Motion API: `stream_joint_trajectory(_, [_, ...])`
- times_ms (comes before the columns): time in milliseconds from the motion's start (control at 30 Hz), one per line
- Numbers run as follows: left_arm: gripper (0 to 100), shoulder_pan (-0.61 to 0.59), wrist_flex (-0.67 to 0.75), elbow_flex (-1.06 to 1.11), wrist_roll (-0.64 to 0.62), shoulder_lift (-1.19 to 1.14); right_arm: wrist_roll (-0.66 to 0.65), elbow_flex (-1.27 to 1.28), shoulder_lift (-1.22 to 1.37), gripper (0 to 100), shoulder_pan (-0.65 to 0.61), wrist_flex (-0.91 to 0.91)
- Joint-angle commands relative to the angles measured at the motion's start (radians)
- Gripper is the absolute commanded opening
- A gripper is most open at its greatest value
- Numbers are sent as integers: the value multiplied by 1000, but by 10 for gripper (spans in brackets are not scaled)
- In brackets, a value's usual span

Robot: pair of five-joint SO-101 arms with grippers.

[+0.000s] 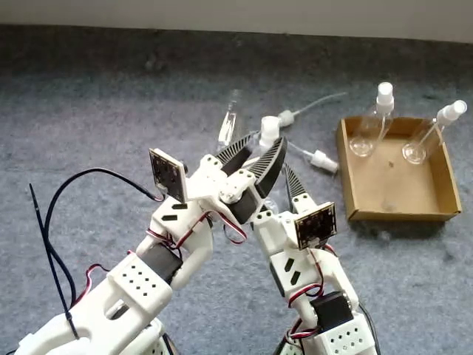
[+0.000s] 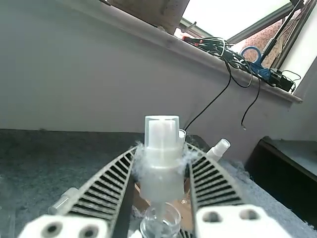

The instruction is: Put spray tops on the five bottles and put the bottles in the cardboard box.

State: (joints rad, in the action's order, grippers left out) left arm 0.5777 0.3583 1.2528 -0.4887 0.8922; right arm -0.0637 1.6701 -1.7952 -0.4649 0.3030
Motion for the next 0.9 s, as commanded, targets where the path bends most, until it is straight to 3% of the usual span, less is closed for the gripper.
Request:
stream_joint_trajectory(0, [5,22,18,-4,0,27,3,127,2,102,-10,12])
stream_joint_trajectory(367, [5,16,18,7,14,27,8,122,1,102,-8,15])
stream_joint_trajectory(500, [5,39,18,8,187,27,8,122,-1,102,-8,15])
stream_joint_trajectory(567, [5,51,29,19,215,28,8,122,-1,102,-8,15])
stream_joint_trajectory(867, [5,56,308,159,212,28,8,122,-1,102,13,13])
